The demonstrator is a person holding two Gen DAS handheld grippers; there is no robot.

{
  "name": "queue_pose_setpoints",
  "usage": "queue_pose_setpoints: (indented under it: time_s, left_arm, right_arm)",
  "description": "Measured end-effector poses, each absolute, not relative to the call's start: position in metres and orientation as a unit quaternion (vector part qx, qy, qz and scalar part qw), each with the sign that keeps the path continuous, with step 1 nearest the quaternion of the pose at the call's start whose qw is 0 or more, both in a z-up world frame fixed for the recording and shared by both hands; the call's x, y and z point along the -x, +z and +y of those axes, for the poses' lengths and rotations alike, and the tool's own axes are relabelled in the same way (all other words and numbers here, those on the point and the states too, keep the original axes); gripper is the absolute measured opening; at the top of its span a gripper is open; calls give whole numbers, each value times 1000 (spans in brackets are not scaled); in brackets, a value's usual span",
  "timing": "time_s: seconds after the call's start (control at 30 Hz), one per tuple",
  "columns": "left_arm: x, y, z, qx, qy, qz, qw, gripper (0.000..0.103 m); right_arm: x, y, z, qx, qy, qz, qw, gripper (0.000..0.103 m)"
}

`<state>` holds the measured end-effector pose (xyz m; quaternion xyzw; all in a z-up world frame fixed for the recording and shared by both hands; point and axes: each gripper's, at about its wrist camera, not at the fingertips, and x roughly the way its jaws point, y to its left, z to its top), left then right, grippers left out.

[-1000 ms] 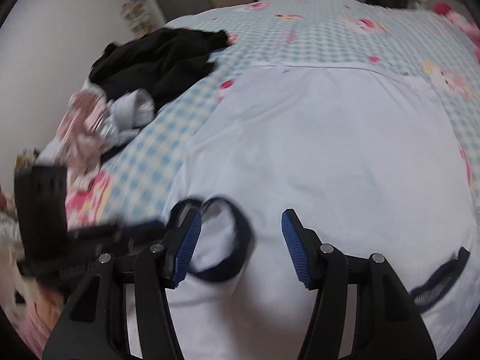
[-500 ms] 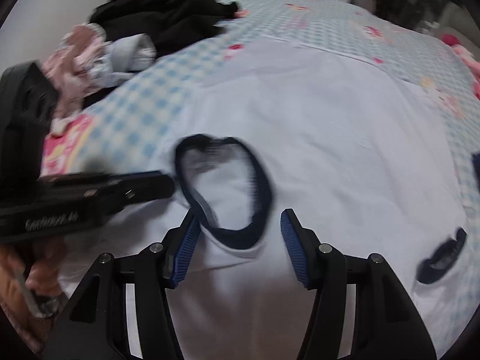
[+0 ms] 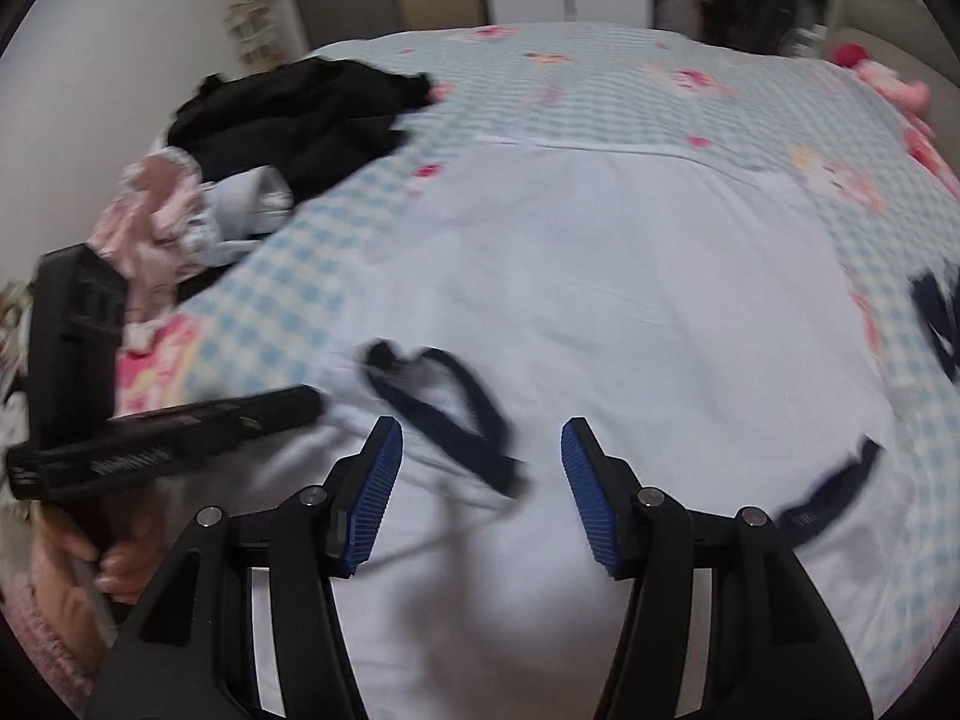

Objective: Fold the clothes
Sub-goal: 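Lay the sleeve cuff onto the shirt body with the right gripper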

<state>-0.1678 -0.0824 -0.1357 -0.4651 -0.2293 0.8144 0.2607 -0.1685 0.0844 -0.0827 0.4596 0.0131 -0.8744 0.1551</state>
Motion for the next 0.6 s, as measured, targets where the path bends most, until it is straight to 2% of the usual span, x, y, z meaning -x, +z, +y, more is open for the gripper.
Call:
queue_pose_setpoints:
  time_s: [0.1,0.13,0.23,0.3,0.47,0.53,0.6]
  left_arm:
    - [168,-143,-75,485,812,-203,254,25]
    - [168,-144,-73,490,812,-194,251,22]
    - [168,-148,-78,511,801,-183,252,24]
    - [166,-147,-84,514,796,-186,260,24]
    - [157,-131,-93,493,812,-184,254,24]
    - [152,-124,-92,482,820,-176,253,24]
    - [144,-118,-86,475,830,-159,245,24]
  right_arm:
    - [186,-97,61,-478,-861,41,169,57]
    - [190,-104,58,-484,-859,47,163,57]
    - [200,-124,56,-503,-852,67,126,55]
    - [203,-128,68,-510,-852,50,107,56]
    - [193,-116,96,-489,-870,40,59,56]
    - [185,-104,103,-474,-877,7,79,56]
    - [178,-95,94,-460,-881,16,105,56]
